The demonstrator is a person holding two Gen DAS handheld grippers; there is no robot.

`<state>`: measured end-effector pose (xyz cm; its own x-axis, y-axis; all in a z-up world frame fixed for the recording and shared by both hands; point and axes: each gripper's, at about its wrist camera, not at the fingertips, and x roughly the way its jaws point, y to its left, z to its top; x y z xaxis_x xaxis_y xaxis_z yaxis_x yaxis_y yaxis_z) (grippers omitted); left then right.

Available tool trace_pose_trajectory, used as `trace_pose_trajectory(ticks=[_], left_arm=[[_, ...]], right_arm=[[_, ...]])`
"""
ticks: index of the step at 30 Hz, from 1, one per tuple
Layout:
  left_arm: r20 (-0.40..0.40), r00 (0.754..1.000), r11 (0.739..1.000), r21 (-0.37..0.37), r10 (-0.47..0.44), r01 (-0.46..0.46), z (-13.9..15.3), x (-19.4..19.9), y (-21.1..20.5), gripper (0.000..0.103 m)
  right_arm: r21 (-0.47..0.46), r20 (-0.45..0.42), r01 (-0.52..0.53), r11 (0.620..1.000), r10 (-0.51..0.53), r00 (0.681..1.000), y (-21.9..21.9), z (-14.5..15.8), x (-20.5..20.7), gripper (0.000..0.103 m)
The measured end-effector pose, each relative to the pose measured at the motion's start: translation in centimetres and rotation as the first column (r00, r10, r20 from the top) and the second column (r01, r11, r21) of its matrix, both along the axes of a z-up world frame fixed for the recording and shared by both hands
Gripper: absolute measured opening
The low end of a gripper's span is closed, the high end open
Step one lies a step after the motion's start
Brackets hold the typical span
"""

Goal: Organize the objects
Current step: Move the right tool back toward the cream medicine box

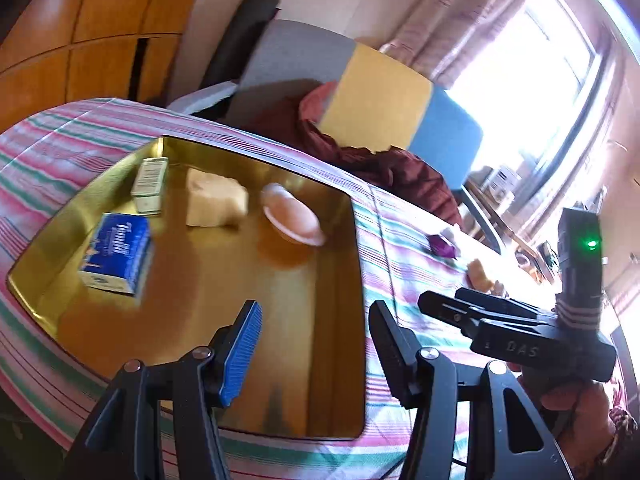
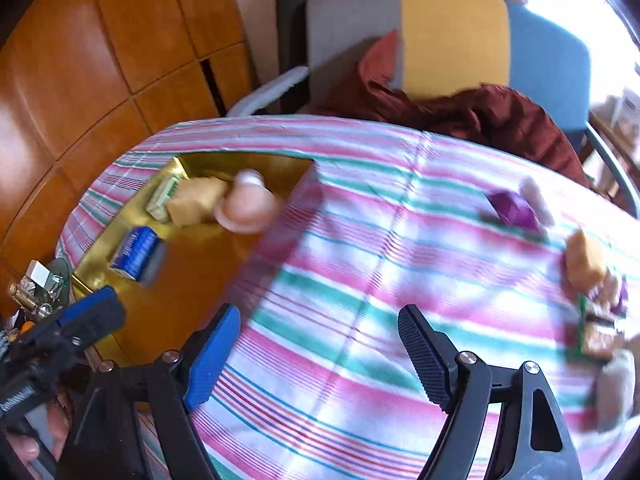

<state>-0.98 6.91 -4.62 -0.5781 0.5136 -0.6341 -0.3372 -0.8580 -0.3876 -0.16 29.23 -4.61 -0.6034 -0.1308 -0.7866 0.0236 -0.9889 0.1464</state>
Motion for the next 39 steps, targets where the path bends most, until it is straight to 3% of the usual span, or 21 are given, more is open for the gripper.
trace_pose_trajectory(ticks=[8, 14, 25, 30, 35, 37, 39], left_arm=[[-0.028, 0.990, 0.990, -0.026, -0.136, 0.136, 0.2, 2.3, 3.5, 0.056], [0.008, 0.977, 0.977, -0.009, -0.214, 0.214, -0.3, 3.6, 5.2, 0.056], [0.020, 0.960, 0.959, -0.042, -0.279, 0.279, -0.9, 6.4, 7.9, 0.056], [0.035, 0.956, 0.954, -0.063, -0.292, 0.294, -1.5, 6.9, 8.9, 0.056], [0.044, 0.956, 0.953, -0.079, -0.288, 0.291, -1.9, 7.1, 9.4, 0.056], [0.044, 0.957, 0.954, -0.083, -0.285, 0.288, -1.9, 7.1, 9.5, 0.056], [0.047, 0.958, 0.954, -0.086, -0.284, 0.287, -2.0, 7.1, 9.7, 0.056]], right_arm=[[0.016, 0.051, 0.084, 0.996, -0.085, 0.995, 5.3, -1.8, 3.3, 0.082], [0.045, 0.080, 0.169, 0.985, -0.172, 0.982, 10.8, -2.3, 5.8, 0.084], [0.194, 0.064, 0.350, 0.916, -0.368, 0.928, 22.6, -1.3, 8.0, 0.086], [0.087, 0.110, 0.394, 0.915, -0.402, 0.909, 25.8, -3.0, 8.3, 0.087], [-0.012, 0.062, 0.275, 0.961, -0.273, 0.960, 24.3, -2.5, 8.1, 0.096], [-0.103, 0.005, 0.207, 0.973, -0.208, 0.978, 23.8, -1.5, 8.5, 0.095], [-0.204, -0.039, 0.189, 0.961, -0.200, 0.979, 23.9, -0.6, 8.9, 0.094]])
